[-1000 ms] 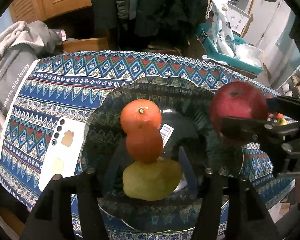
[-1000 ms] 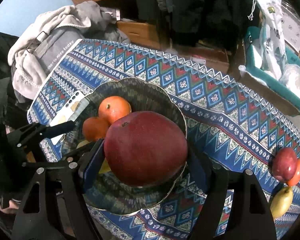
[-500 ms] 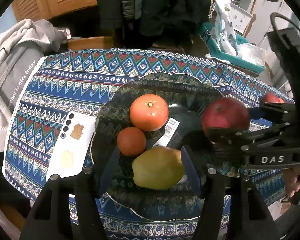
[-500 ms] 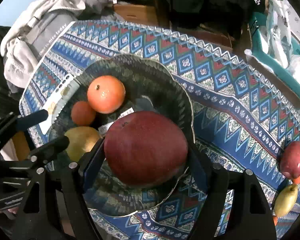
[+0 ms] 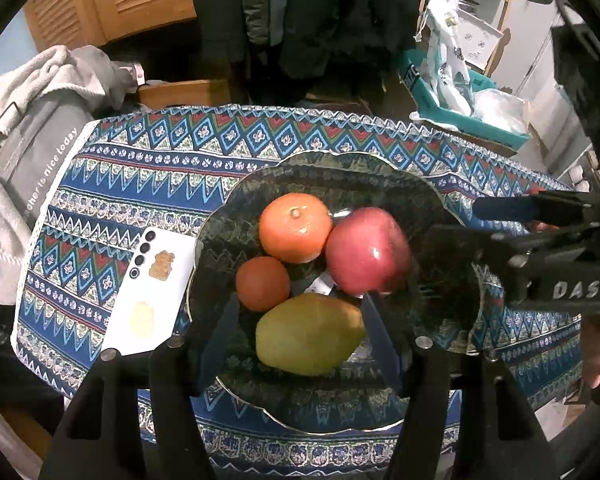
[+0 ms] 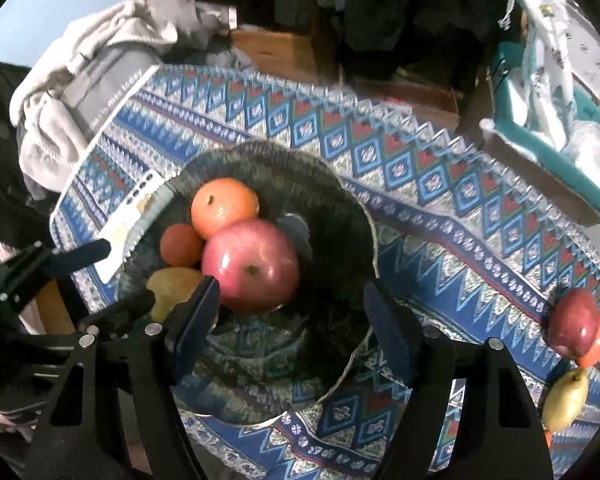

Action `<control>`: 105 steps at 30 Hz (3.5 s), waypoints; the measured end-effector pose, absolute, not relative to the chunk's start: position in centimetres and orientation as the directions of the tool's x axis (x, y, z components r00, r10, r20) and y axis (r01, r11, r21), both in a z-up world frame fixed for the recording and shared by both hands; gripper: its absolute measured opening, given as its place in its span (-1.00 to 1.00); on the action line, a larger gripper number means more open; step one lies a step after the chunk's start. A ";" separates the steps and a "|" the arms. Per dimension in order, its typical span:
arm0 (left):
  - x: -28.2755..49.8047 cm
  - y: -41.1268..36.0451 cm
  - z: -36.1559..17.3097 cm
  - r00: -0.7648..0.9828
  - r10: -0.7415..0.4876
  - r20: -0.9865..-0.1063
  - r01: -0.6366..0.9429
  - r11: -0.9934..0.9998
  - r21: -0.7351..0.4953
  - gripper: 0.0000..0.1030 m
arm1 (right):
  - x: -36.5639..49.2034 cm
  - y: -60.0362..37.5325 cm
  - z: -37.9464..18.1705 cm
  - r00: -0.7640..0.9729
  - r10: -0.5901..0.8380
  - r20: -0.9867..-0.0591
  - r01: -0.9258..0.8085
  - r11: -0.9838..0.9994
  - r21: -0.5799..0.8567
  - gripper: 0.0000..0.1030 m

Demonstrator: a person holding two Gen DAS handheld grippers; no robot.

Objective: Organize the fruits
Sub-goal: 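Lower the red apple into the bowl and open the right tool while the left tool releases the tangerine, then withdraw both tools up from the glass bowl, then move both tools down to the remaining fruit on the table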

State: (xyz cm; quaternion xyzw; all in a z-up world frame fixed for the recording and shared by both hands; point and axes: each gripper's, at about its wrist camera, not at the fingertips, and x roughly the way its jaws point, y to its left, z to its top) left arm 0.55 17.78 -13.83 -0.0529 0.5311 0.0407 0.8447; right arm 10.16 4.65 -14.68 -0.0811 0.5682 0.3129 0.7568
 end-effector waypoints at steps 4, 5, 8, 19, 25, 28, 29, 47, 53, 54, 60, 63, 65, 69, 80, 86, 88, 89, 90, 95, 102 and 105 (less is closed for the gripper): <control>0.5 17.3 -12.6 0.459 0.031 -0.888 -0.122 0.992 -0.029 0.36 | 10.0 3.6 -12.3 0.224 0.387 -0.894 -0.552 0.807 0.211 0.48; 0.4 17.1 -12.2 0.468 0.032 -0.883 -0.119 0.992 -0.028 0.36 | 10.0 3.4 -11.7 0.242 0.386 -0.890 -0.549 0.811 0.202 0.48; 0.1 16.6 -10.7 0.499 0.012 -0.866 -0.103 0.994 -0.045 0.38 | 9.5 2.8 -9.5 0.314 0.373 -0.873 -0.546 0.823 0.155 0.48; -1.2 14.0 -5.0 0.620 0.003 -0.785 -0.053 0.998 -0.038 0.56 | 7.0 -0.3 -3.0 0.490 0.387 -0.781 -0.535 0.841 0.081 0.49; -1.9 13.1 -2.1 0.676 -0.001 -0.736 -0.043 0.998 -0.040 0.60 | 5.5 -2.0 -0.2 0.565 0.392 -0.726 -0.528 0.848 0.046 0.53; -2.3 12.7 -0.9 0.703 -0.012 -0.711 -0.033 0.998 -0.049 0.68 | 4.6 -2.8 1.1 0.602 0.392 -0.696 -0.529 0.849 0.021 0.55; -2.4 12.6 -0.6 0.709 -0.015 -0.705 -0.030 0.998 -0.052 0.68 | 4.4 -3.0 1.4 0.609 0.394 -0.688 -0.528 0.849 0.019 0.56; -3.0 9.8 3.1 0.756 -0.075 -0.650 0.027 0.996 -0.084 0.75 | 1.6 -9.7 4.6 0.674 0.414 -0.612 -0.490 0.870 0.049 0.64; -2.4 8.2 3.2 0.753 -0.085 -0.652 0.048 0.996 -0.075 0.76 | 1.9 -11.7 4.4 0.679 0.397 -0.617 -0.458 0.886 0.067 0.64; -2.3 7.8 3.2 0.752 -0.090 -0.653 0.056 0.996 -0.073 0.76 | 1.8 -12.0 4.3 0.680 0.394 -0.618 -0.453 0.889 0.068 0.64; -2.0 6.2 3.2 0.747 -0.097 -0.658 0.079 0.995 -0.058 0.77 | 1.7 -14.1 4.3 0.685 0.377 -0.623 -0.429 0.900 0.073 0.64; -1.6 5.5 3.0 0.742 -0.106 -0.662 0.091 0.994 -0.057 0.77 | 1.7 -15.0 4.1 0.688 0.360 -0.630 -0.414 0.908 0.066 0.64; -1.4 4.8 2.7 0.739 -0.112 -0.664 0.102 0.993 -0.054 0.77 | 1.8 -15.6 3.9 0.689 0.346 -0.637 -0.401 0.914 0.063 0.64; -0.6 3.3 2.1 0.730 -0.125 -0.672 0.128 0.991 -0.044 0.77 | 2.1 -17.4 3.2 0.689 0.312 -0.654 -0.367 0.929 0.057 0.64; 2.5 -1.4 -0.9 0.669 -0.176 -0.722 0.204 0.978 -0.048 0.77 | 3.5 -22.9 -0.8 0.648 0.205 -0.734 -0.256 0.966 0.043 0.64; 4.3 -3.4 -3.3 0.632 -0.178 -0.754 0.221 0.974 -0.045 0.77 | 4.9 -25.5 -4.2 0.583 0.165 -0.796 -0.212 0.976 0.047 0.64; 4.8 -4.0 -4.4 0.610 -0.176 -0.773 0.230 0.972 -0.039 0.77 | 5.4 -26.3 -5.5 0.554 0.153 -0.818 -0.197 0.979 0.050 0.64; 5.1 -4.2 -4.8 0.601 -0.176 -0.779 0.232 0.972 -0.040 0.77 | 5.6 -26.5 -6.0 0.545 0.150 -0.825 -0.192 0.980 0.051 0.64; 5.3 -4.4 -5.2 0.593 -0.176 -0.786 0.233 0.972 -0.041 0.77 | 5.8 -26.7 -6.5 0.538 0.147 -0.830 -0.187 0.981 0.052 0.64; 6.8 -5.2 -7.6 0.547 -0.169 -0.820 0.236 0.971 -0.043 0.77 | 7.1 -27.5 -9.3 0.481 0.133 -0.866 -0.169 0.984 0.057 0.64; 8.6 -5.7 -11.1 0.490 -0.140 -0.860 0.222 0.975 -0.032 0.77 | 9.6 -27.7 -14.8 0.371 0.102 -0.923 -0.177 0.984 0.038 0.64; 9.3 -5.4 -12.4 0.459 -0.149 -0.876 0.205 0.977 -0.059 0.77 | 10.2 -27.8 -16.8 0.322 0.104 -0.941 -0.173 0.984 0.050 0.64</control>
